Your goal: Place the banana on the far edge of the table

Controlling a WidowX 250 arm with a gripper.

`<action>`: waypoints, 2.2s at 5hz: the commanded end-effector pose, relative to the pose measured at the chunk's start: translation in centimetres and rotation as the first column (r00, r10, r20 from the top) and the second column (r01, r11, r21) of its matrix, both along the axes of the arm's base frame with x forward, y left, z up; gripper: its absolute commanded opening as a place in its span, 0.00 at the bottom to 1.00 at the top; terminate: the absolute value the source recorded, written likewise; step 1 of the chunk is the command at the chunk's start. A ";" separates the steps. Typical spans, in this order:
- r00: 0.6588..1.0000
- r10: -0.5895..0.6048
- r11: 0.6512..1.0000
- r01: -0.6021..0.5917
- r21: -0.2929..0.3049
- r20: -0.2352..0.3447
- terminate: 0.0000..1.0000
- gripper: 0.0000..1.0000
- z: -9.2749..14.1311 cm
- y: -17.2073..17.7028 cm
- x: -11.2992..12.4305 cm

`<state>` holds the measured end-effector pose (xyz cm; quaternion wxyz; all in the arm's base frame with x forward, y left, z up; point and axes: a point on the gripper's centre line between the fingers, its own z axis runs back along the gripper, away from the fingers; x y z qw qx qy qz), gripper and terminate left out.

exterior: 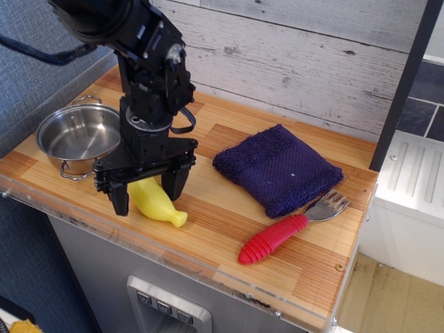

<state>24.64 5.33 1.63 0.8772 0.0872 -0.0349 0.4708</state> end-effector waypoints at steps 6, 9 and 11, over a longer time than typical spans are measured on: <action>0.981 0.123 0.991 -0.116 -0.060 0.152 0.00 0.00 2.7 -0.7 1.8; 0.944 0.205 0.978 -0.191 -0.078 0.257 0.00 0.00 4.6 1.5 8.3; 0.914 0.307 0.950 -0.281 -0.134 0.266 0.00 0.00 3.7 4.6 10.7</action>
